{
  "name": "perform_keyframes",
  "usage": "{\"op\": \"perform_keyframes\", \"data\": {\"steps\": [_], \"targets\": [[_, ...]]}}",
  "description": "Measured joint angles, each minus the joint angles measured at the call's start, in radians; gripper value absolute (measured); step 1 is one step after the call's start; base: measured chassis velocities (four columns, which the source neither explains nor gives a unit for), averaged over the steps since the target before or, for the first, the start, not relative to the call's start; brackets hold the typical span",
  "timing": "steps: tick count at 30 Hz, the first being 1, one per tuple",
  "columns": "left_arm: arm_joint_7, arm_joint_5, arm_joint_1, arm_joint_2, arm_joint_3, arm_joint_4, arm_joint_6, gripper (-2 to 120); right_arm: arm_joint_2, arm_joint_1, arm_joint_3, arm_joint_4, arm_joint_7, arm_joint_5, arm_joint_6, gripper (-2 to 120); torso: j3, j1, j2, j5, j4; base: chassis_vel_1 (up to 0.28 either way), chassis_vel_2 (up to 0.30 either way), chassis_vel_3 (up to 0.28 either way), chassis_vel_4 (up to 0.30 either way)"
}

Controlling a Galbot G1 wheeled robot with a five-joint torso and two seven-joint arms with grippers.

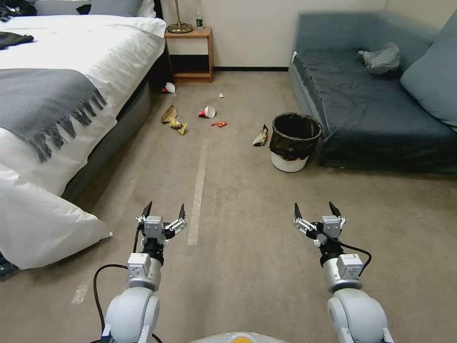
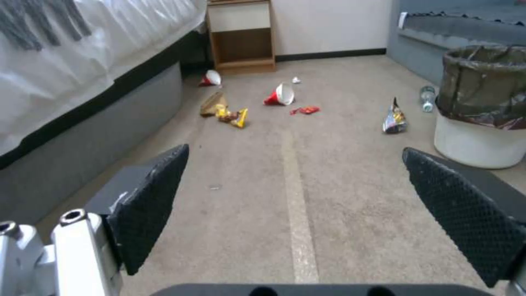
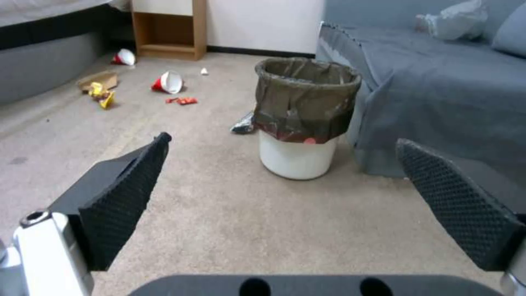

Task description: Pick up the trash can from the floor.

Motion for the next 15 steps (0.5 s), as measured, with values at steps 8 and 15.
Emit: {"op": "perform_keyframes", "data": {"steps": [8,15], "targets": [[0.0,0.0,0.0,0.0,0.0,0.0,0.0,96,0.0,0.0,0.0,0.0,0.0,0.0,0.0,100,0.0,0.0,0.0,0.0,0.0,0.0,0.0,0.0,0.0],[0.0,0.0,0.0,0.0,0.0,0.0,0.0,96,0.0,0.0,0.0,0.0,0.0,0.0,0.0,100,0.0,0.0,0.0,0.0,0.0,0.0,0.0,0.0,0.0]]}}
